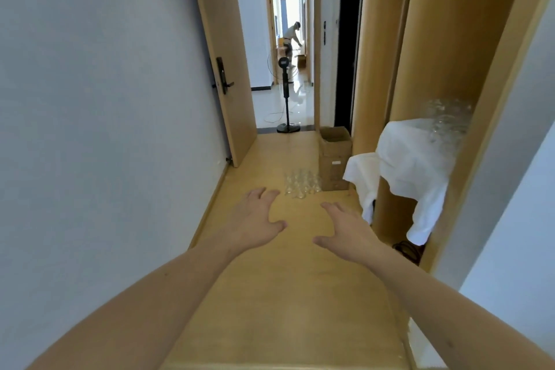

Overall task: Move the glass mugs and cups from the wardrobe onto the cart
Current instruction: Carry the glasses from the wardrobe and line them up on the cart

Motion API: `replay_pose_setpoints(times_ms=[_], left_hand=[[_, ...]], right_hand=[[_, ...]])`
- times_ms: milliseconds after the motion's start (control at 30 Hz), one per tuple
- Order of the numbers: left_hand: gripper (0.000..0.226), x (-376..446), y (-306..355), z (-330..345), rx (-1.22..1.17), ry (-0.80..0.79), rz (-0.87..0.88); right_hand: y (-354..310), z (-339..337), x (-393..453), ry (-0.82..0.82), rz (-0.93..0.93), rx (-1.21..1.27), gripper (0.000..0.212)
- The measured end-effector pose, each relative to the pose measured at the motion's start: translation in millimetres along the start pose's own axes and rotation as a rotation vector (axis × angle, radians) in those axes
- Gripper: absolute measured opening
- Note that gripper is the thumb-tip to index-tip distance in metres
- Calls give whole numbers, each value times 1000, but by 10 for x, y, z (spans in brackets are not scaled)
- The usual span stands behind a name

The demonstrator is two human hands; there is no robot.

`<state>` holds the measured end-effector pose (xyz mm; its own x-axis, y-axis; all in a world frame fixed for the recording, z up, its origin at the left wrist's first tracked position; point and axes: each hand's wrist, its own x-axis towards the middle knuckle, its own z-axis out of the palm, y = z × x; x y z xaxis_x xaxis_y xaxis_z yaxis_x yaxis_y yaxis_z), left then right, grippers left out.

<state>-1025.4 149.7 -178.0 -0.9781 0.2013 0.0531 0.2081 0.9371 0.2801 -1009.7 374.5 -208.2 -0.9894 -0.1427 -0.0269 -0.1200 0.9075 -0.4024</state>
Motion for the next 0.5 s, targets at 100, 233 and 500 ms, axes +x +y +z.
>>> replay_pose_setpoints(times_ms=[100,233,500], left_hand=[[81,489,-14,-36,-22,-8,64],[78,1092,-33,-133,-108,-12,185],[76,1917,-241,-77,-144,-58,291]], right_hand=[[43,-137,250,58,74,7,86],[12,-299,627,141,143,-7,86],[1,-280,1208,200,283,11,86]])
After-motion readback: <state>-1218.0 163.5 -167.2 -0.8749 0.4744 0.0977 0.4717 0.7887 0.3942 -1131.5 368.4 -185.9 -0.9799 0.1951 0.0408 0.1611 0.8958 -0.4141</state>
